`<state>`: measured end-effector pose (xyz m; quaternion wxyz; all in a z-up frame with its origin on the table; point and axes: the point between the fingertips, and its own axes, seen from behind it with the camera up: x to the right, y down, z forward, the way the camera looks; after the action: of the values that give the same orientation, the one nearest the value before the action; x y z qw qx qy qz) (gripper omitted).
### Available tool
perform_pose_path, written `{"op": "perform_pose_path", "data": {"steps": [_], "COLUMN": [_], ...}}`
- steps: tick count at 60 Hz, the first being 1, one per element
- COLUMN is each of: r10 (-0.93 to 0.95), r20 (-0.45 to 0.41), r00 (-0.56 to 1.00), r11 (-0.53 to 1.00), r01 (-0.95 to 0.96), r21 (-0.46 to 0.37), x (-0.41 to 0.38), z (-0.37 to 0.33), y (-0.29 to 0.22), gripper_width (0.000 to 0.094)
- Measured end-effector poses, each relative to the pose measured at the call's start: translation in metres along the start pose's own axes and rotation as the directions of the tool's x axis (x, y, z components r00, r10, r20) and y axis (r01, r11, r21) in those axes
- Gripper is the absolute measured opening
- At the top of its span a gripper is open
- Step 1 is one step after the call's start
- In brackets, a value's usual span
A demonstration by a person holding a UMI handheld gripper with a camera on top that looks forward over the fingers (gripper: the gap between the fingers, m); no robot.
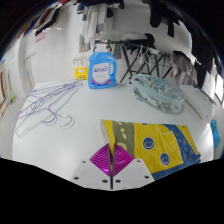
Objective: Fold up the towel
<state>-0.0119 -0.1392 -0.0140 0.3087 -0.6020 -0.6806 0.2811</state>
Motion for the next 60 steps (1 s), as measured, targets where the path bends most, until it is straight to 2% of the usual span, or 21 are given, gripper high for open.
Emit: {"op": "perform_pose_path", "data": {"steps": [4,15,26,35,49,50,51,55,56,57,60], "r10": [0.049,0.083,0.149,0.180,0.155,0.151,0.147,0.117,0.113,0.109,0.117], "r20": [0.045,0.097,0.054,-0.014,-0.088,-0.093,-0.102,-0.199,-0.215,-0.226,-0.209], "r00": [0.998,0.992,0.987,0.983,0.984,0.984,0.984,0.973,0.970,0.968,0.971], "r11": [0.999,0.994,0.983,0.981,0.988,0.988,0.989,0.991,0.992,0.993,0.993], "r01": [-0.048,-0.090,-0.153,-0.179,-0.156,-0.153,-0.150,-0.126,-0.122,-0.117,-0.119], "r21": [-0.016,0.069,0.097,0.080,-0.003,-0.013,-0.021,-0.035,-0.028,-0.021,0.002], "x": [0.000,0.053,0.161,0.237,0.293,0.295,0.297,0.322,0.325,0.328,0.327], "z": [-0.007,-0.056,-0.079,-0.066,-0.021,-0.018,-0.016,-0.022,-0.026,-0.031,-0.049], "y": [-0.007,-0.067,-0.092,-0.078,-0.025,-0.021,-0.017,-0.009,-0.010,-0.012,-0.022], "gripper_width": [0.0008,0.0007,0.0008,0.0012,0.0040,0.0079,0.0192,0.0870,0.0808,0.0786,0.0831]}}
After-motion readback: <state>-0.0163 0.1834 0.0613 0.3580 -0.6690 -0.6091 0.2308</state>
